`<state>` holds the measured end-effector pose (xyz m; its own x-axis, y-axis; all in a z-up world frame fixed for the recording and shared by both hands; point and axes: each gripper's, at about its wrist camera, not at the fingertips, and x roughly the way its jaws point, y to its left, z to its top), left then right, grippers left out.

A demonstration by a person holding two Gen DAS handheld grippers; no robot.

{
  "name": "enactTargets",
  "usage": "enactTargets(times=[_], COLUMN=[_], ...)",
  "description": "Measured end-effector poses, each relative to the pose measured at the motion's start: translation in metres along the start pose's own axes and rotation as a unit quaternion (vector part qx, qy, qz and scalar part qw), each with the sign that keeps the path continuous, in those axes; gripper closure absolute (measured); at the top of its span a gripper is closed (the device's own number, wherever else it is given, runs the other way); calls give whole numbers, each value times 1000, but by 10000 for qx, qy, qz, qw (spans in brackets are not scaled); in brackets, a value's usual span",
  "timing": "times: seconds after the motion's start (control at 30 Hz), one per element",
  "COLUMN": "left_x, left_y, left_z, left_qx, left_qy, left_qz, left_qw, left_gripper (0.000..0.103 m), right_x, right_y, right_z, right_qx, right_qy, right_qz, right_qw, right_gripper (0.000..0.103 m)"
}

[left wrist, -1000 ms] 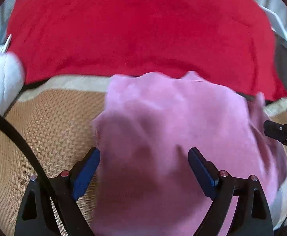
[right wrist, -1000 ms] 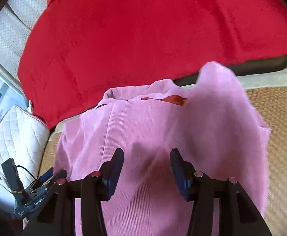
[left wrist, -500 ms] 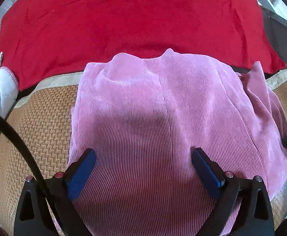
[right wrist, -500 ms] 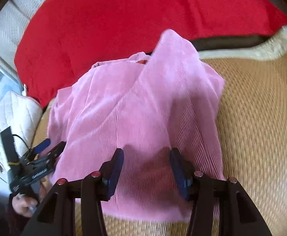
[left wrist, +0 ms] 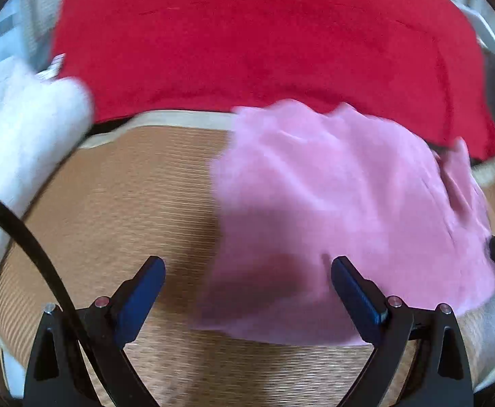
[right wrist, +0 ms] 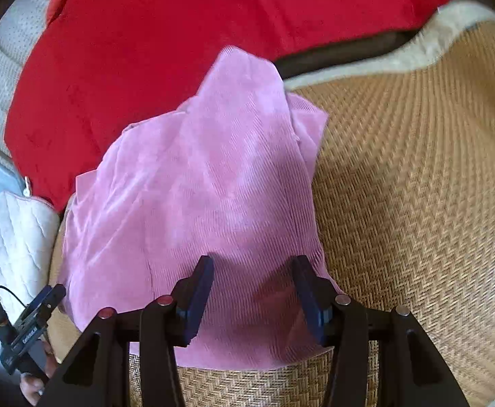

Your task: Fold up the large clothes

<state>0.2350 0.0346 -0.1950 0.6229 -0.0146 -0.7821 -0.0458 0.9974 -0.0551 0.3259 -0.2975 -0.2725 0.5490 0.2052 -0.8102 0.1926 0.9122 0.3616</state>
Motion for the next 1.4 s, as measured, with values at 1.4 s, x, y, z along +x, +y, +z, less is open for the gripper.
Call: enactTargets(times=[1.4], left_x=[30], left_y=[32], left_z=[-38], left_qx=[-2329], left_qy=[187], left_qz=[-2324], left_qw=[9441], left_gripper=[6], right_x=[61], right_y=[110], right_z=[-13], right_qx=[-876], right_qy=[66], right_qz=[1192], right_qw=[9890], right_gripper=[63])
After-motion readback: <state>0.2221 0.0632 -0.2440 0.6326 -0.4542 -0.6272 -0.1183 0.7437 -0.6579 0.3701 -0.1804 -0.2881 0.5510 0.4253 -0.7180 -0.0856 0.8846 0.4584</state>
